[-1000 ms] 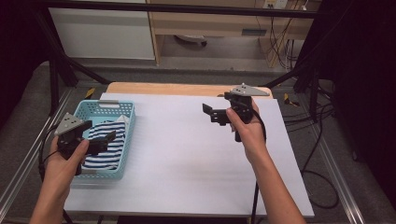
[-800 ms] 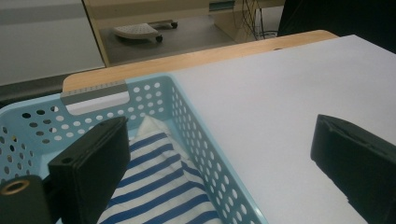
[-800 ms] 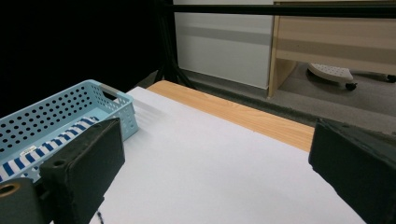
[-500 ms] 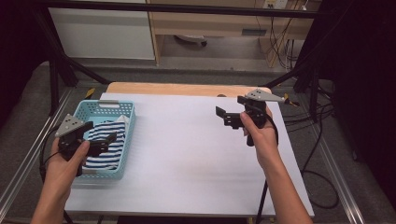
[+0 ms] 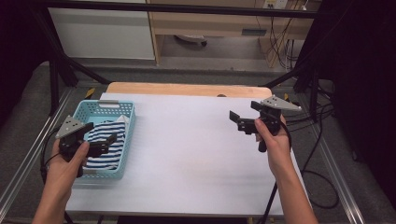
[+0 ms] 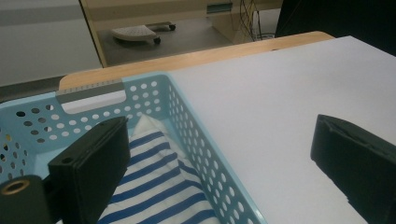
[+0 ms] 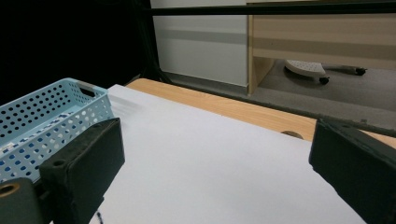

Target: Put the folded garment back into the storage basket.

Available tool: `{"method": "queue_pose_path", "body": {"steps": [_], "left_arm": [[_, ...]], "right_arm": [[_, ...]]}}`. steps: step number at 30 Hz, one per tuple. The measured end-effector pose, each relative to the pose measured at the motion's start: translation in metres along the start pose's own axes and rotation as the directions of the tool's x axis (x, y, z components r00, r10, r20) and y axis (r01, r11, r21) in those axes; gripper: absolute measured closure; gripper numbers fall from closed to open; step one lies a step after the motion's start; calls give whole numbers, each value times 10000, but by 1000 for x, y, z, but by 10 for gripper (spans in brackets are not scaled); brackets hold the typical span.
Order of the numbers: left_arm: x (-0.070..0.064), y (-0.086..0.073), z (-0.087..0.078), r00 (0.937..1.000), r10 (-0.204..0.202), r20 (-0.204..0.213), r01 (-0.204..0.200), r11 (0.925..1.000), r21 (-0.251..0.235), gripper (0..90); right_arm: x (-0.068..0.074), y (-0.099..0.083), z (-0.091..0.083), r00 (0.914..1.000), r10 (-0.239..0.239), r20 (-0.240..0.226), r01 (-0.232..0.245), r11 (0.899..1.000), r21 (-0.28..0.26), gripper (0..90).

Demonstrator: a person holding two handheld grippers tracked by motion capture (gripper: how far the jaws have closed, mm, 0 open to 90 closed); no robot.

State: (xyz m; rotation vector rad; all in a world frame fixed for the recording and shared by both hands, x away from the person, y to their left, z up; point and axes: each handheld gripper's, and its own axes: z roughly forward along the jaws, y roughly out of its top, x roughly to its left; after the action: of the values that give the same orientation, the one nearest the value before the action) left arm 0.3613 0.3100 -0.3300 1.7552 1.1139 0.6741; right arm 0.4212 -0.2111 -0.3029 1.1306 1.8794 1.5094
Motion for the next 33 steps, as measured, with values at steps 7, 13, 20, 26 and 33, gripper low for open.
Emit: {"method": "queue_pose_path", "body": {"steps": [7,13,20,26,33], "left_arm": [[0,-5,0,9999,1,102,-1,10000,47,43],[0,-9,3,9999,-26,98,26,10000,28,43],[-2,-13,4,9998,11,188,-11,10000,15,44],[-4,-16,5,9998,59,206,-58,10000,-15,44],[-5,-22,5,9997,51,257,-52,10000,41,44]], "right_arm": [[-9,-12,-12,9996,165,250,-159,9996,-222,41],[-16,-26,-21,9982,372,470,-348,9981,-500,41],[-24,-48,-30,9963,492,710,-450,9972,-592,45],[-29,-68,-39,9942,645,863,-600,9968,-529,45],[-33,-89,-45,9921,778,982,-751,9967,-313,45]]}}
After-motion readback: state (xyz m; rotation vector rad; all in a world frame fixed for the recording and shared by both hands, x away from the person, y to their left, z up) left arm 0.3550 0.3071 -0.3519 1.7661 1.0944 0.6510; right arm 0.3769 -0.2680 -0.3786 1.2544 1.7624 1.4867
